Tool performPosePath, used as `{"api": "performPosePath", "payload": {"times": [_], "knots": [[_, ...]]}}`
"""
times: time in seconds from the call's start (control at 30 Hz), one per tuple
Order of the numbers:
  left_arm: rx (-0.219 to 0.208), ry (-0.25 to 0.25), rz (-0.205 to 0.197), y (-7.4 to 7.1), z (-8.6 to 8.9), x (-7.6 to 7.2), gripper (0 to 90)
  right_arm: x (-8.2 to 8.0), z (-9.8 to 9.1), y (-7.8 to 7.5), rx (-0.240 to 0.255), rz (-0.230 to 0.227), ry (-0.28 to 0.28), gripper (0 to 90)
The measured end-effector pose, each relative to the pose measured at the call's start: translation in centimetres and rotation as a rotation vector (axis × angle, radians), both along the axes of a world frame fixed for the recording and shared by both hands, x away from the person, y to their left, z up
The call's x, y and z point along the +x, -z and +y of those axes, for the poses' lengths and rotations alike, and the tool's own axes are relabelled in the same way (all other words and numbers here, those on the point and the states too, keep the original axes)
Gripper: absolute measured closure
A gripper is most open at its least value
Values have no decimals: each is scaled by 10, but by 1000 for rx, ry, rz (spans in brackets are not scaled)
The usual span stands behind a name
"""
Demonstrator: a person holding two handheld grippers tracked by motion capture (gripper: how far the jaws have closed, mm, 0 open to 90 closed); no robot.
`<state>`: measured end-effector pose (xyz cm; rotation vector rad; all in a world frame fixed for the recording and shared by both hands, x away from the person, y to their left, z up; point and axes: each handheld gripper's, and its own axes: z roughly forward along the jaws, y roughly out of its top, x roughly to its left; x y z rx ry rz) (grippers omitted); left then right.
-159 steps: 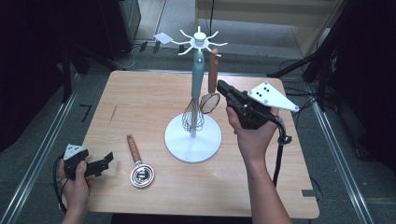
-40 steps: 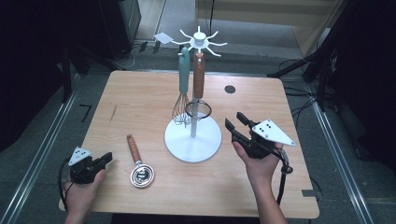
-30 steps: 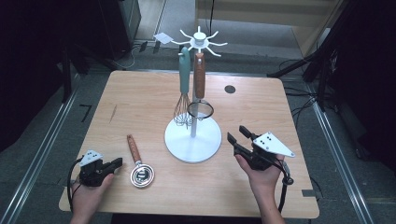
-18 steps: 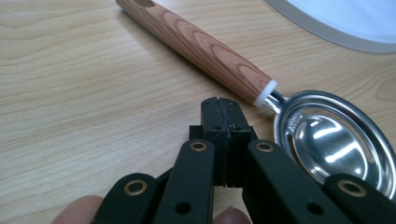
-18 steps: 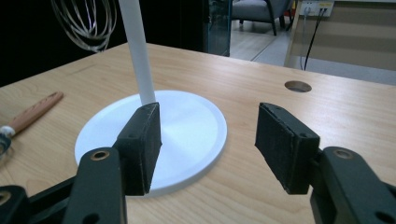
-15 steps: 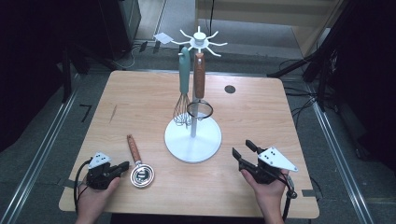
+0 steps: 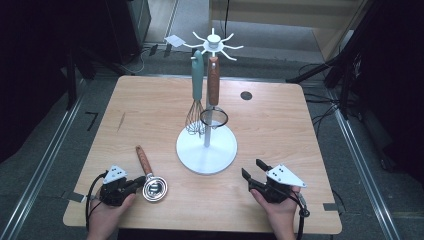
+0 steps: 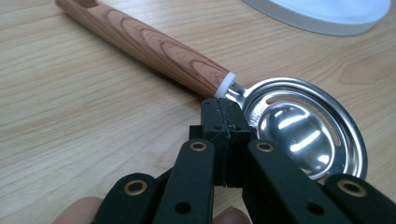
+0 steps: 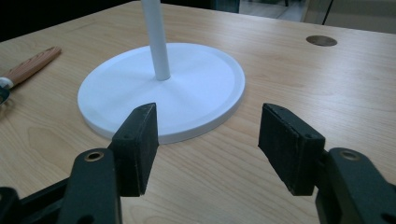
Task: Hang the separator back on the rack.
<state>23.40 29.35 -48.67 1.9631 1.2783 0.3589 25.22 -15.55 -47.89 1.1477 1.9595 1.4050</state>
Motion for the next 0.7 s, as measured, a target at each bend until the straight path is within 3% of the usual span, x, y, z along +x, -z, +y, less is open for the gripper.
{"api": "performPosePath", "payload": {"times": [0.3,0.57,0.7], "knots": [[-17,39,15,2,-15,-1,900,-4,16,1,-35,-5,-44,391],[-10,76,18,2,-29,-4,900,-5,32,4,-19,11,-96,427],[-9,95,19,3,-37,-6,900,-7,45,5,-1,25,-149,484]]}}
